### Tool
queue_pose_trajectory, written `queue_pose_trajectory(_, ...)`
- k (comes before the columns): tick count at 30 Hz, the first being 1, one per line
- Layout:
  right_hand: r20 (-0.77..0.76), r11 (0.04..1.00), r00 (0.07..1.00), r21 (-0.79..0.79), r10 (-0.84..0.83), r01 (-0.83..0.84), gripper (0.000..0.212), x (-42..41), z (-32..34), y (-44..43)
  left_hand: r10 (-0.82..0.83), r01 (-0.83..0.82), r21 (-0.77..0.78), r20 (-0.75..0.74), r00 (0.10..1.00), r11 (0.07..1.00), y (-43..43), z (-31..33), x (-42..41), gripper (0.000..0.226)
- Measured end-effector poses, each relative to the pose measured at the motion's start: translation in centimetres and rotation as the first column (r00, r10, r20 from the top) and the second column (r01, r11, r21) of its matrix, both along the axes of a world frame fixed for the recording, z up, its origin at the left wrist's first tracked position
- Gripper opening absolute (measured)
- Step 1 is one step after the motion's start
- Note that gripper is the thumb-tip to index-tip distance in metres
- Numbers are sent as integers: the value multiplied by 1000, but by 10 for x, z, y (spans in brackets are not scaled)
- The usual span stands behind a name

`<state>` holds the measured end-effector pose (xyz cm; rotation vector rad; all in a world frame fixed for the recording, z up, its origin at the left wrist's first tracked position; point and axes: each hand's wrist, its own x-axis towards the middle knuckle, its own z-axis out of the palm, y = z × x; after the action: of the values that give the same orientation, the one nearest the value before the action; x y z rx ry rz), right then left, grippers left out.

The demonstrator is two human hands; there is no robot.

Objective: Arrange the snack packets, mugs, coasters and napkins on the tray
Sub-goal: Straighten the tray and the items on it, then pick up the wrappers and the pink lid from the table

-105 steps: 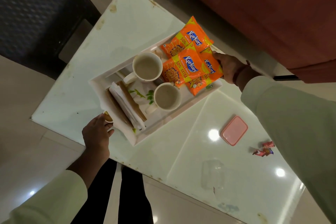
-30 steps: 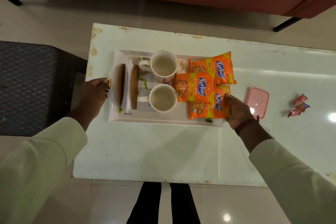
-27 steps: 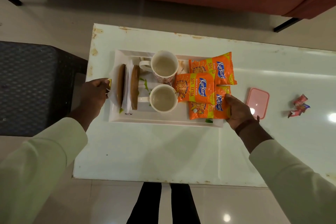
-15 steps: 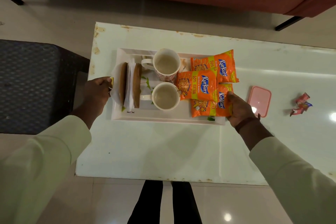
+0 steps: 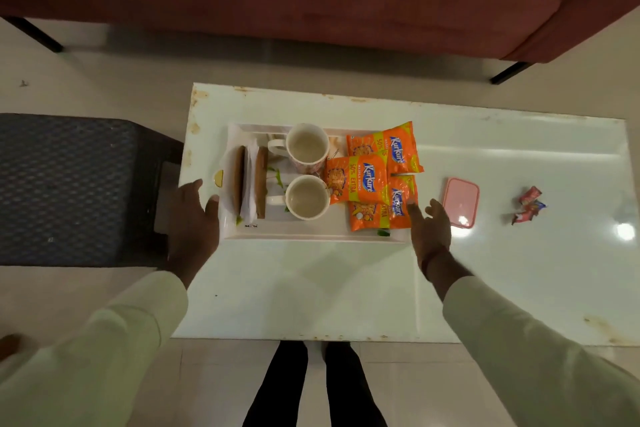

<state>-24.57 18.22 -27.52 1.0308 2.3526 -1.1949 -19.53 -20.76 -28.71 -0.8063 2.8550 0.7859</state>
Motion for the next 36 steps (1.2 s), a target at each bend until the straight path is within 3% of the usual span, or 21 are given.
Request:
queue_pose_trajectory(4,-21,887,941,341,338,-311,77,39,33,-3,-198,197,-98,4,980,976,27,40,25,58)
queue_pose_trajectory(10,-35,720,808,478,588,-503,82,67,76,2,-407,402,-136,-2,914,905,90,85,44,70)
queue_pose_trajectory(14,-35,661,758,518,651,-543,83,78,96,21,-521,518,-153,26,853,842,138,102,46,69)
queue_pose_trajectory(20,-34,611,702,523,711,-594,83,83,113,67,-543,549,-135,77,836,825,206,116,51,71)
queue_pose_trajectory(31,-70,543,593,499,802,-675,85,83,119,184,-500,508,-120,91,861,853,341,128,54,76)
queue_pose_trajectory(36,-51,536,598,509,800,-673,85,79,111,228,-507,514,-91,91,857,853,388,124,54,78)
